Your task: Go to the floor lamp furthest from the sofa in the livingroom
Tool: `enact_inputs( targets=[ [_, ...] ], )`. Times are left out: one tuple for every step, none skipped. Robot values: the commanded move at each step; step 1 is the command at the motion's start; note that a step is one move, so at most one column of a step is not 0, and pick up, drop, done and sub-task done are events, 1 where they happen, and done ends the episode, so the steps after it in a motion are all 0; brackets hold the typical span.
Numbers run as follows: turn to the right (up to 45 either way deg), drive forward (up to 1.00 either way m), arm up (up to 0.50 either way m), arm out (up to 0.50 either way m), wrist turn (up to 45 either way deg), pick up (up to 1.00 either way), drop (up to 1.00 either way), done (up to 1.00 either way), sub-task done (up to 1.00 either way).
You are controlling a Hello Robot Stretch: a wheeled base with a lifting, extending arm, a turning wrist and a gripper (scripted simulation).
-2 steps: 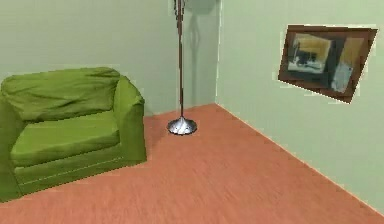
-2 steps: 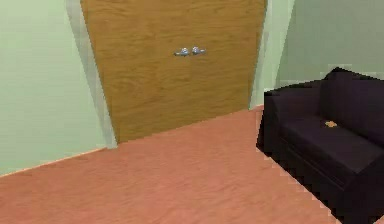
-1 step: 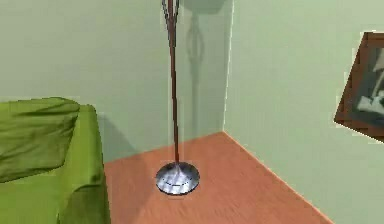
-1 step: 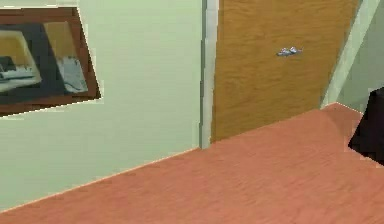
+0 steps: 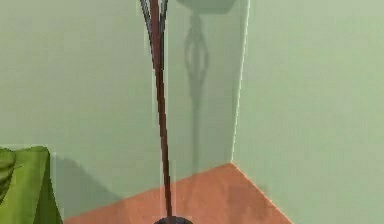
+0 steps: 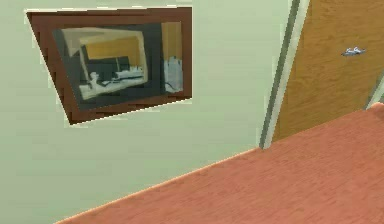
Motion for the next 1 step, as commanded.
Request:
enact_inputs(
  targets=[
    [0.0,0.00,0.00,0.00,0.0,0.00,0.00,1.00,0.00]
  ],
)
